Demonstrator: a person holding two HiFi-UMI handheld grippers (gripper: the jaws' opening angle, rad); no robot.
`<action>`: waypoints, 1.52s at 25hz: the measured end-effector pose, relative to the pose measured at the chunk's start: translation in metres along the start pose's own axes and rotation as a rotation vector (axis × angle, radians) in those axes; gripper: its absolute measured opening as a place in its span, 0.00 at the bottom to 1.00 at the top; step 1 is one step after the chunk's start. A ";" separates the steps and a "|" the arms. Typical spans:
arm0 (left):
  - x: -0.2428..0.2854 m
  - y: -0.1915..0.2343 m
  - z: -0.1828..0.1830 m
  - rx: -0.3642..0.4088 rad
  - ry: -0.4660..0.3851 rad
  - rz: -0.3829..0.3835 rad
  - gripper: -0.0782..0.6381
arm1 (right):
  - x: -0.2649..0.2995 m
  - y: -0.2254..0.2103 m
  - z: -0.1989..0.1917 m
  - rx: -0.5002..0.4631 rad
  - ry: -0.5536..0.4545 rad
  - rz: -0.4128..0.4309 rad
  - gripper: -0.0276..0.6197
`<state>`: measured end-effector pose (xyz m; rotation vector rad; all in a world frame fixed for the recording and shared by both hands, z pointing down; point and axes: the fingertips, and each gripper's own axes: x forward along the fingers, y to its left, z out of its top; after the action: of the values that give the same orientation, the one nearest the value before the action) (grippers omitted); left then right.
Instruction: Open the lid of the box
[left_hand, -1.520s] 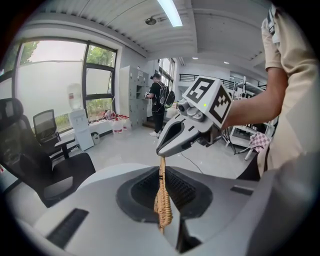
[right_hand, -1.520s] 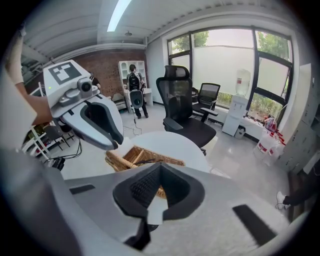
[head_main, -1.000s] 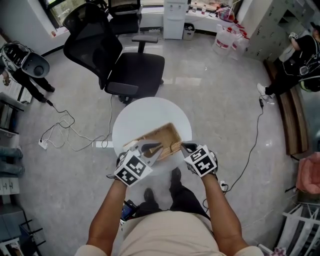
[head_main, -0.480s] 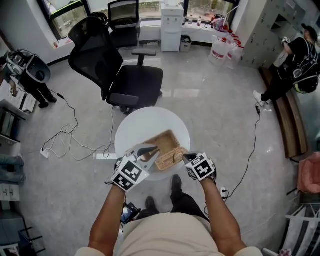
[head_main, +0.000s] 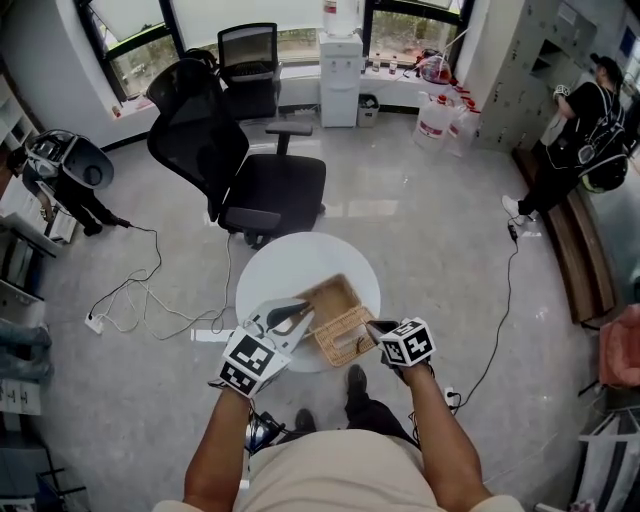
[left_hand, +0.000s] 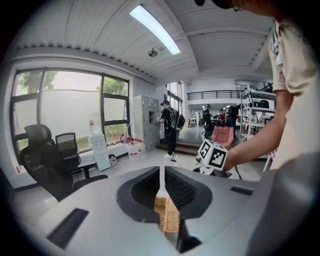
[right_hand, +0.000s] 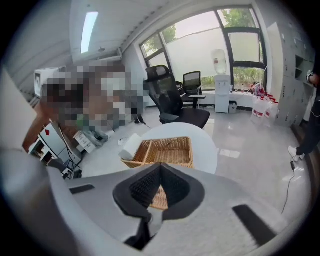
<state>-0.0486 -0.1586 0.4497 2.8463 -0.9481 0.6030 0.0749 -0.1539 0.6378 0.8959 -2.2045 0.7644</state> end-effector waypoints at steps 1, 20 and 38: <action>-0.006 0.001 0.006 -0.015 -0.019 0.005 0.15 | -0.006 0.004 0.010 0.005 -0.034 0.006 0.04; -0.109 0.002 0.137 0.036 -0.354 0.137 0.14 | -0.214 0.142 0.220 -0.408 -0.647 -0.046 0.03; -0.132 0.003 0.159 0.087 -0.417 0.138 0.14 | -0.244 0.173 0.238 -0.543 -0.639 -0.161 0.03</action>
<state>-0.0927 -0.1187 0.2520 3.0672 -1.2091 0.0528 0.0046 -0.1227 0.2629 1.1027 -2.6270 -0.2495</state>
